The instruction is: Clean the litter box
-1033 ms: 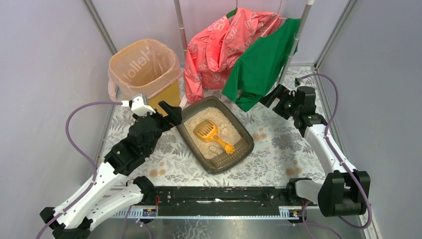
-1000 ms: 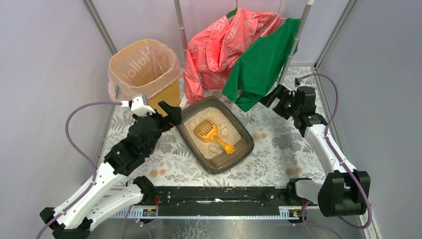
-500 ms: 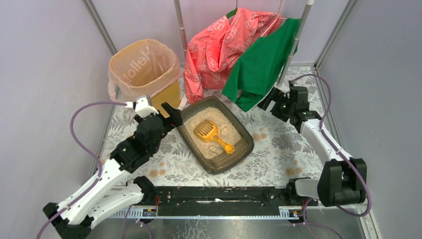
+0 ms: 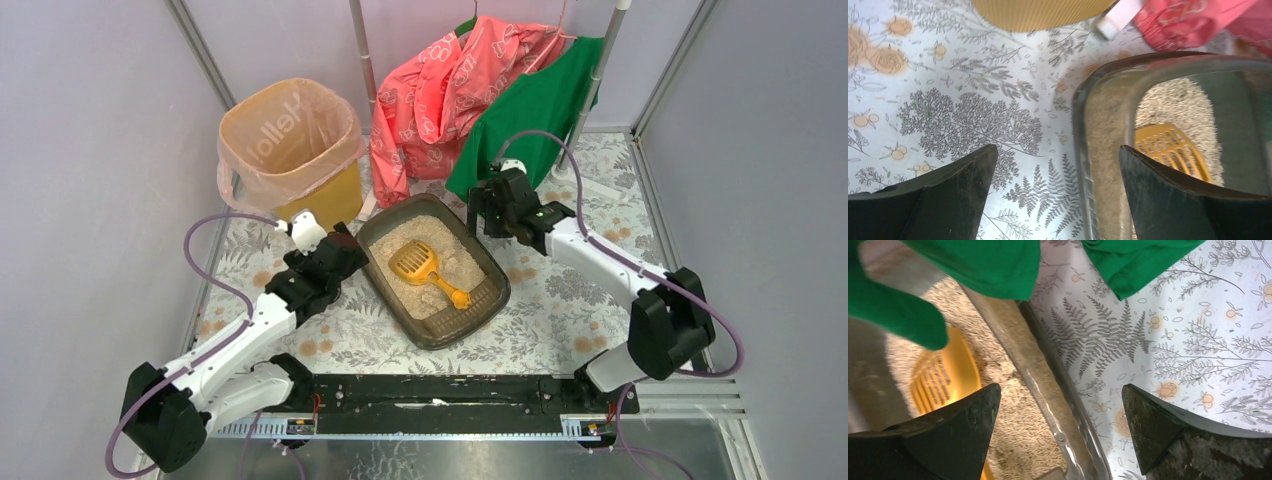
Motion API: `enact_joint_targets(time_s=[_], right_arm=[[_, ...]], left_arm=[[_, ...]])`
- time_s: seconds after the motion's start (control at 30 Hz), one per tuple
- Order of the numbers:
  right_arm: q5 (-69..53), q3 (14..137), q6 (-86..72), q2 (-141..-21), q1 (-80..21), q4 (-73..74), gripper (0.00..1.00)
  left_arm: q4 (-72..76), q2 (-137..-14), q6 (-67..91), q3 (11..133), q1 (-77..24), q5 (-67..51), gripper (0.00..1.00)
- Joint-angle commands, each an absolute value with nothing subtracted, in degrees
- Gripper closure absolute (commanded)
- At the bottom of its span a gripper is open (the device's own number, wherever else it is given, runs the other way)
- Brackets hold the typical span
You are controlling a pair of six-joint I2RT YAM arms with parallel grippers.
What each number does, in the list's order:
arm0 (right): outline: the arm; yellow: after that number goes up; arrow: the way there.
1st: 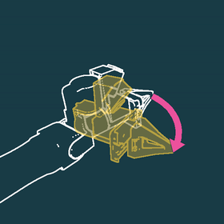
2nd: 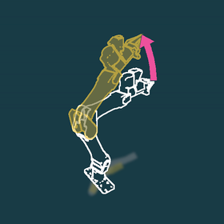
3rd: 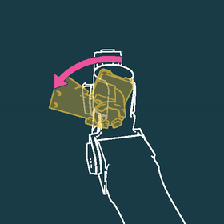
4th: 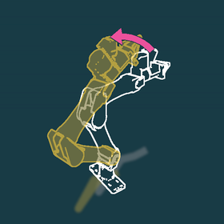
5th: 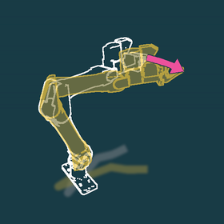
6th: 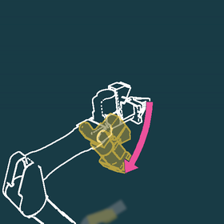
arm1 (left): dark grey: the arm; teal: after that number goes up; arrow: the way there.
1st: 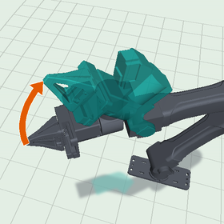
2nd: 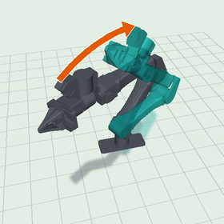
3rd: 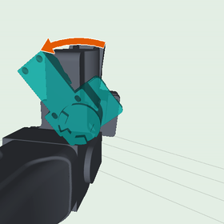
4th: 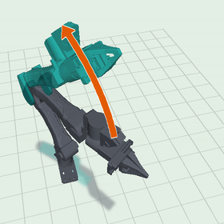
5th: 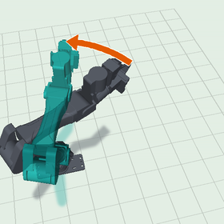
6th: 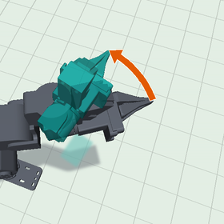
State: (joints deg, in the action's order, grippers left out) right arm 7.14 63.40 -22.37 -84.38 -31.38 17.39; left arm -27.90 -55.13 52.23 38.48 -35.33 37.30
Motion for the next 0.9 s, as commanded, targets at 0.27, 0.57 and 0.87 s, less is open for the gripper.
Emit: enact_joint_targets(time_s=[0.27, 0.57, 0.87], right_arm=[[18.8, 66.7, -17.8, -93.7, -36.9, 22.1, 0.00], [22.9, 64.7, -20.1, -96.7, -36.9, 24.3, 0.00], [24.2, 61.4, -22.6, -93.1, -34.5, 25.5, 0.00]], left_arm=[[-15.7, -65.3, 55.3, 34.0, -33.8, 32.6, 0.01], [-10.0, -72.3, 54.2, 33.8, -33.8, 29.2, 0.01], [-4.7, -81.6, 53.6, 37.9, -34.0, 22.4, 0.02]])
